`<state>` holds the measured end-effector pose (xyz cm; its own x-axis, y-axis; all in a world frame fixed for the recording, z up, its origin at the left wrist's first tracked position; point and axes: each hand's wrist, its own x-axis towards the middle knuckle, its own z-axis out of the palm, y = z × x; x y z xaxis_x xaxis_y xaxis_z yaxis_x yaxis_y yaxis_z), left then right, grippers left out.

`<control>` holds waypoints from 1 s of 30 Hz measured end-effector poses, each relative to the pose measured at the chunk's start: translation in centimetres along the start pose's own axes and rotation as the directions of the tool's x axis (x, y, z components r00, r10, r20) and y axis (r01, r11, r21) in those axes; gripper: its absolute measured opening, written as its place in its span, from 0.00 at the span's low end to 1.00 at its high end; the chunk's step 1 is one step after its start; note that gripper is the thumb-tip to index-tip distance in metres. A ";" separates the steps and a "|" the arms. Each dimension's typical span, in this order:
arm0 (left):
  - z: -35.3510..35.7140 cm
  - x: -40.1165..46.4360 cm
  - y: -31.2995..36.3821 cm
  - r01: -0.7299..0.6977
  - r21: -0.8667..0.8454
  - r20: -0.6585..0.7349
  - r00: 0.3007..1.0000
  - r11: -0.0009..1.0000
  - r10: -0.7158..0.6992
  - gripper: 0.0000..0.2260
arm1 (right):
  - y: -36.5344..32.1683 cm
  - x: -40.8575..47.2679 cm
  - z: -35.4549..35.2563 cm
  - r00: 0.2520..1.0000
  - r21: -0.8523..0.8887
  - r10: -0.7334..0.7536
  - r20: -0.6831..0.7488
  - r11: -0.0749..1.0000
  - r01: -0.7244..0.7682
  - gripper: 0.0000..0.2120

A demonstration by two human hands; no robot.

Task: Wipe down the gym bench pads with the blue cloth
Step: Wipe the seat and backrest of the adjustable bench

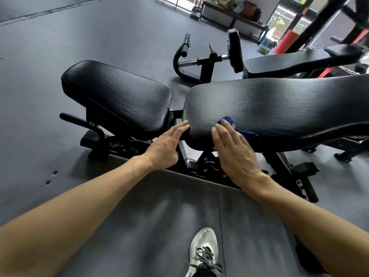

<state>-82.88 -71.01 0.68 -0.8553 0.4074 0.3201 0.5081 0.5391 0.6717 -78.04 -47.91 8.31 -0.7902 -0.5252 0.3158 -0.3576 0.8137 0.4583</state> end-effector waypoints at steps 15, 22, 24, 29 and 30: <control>-2.3 -0.1 1.2 0.026 0.206 0.220 0.973 0.978 -0.072 0.45 | 1.5 -0.8 -1.5 0.979 -0.056 -0.202 0.039 0.977 0.204 0.27; -4.7 -1.9 -0.9 0.027 0.512 0.198 0.969 0.859 -0.149 0.41 | 1.7 -0.1 -1.4 0.985 0.027 -0.171 0.021 0.985 0.170 0.26; -5.6 -2.5 -1.9 0.072 0.602 0.171 0.961 0.795 -0.216 0.40 | -0.1 1.1 -0.2 0.987 0.052 -0.159 0.012 0.986 0.159 0.26; -7.2 -2.4 -3.1 0.128 0.706 0.162 0.928 0.696 -0.335 0.40 | -2.2 2.5 1.9 0.975 -0.026 -0.205 -0.091 0.979 0.203 0.25; -7.1 -2.3 -3.1 0.130 0.718 0.162 0.924 0.683 -0.346 0.41 | -2.4 2.8 2.2 0.966 -0.047 -0.231 -0.119 0.973 0.227 0.24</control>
<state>-83.21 -78.90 2.58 -0.9498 0.3096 -0.0446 0.3089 0.9509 0.0207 -80.50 -50.82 6.25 -0.6214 -0.7248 0.2977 -0.5040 0.6606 0.5563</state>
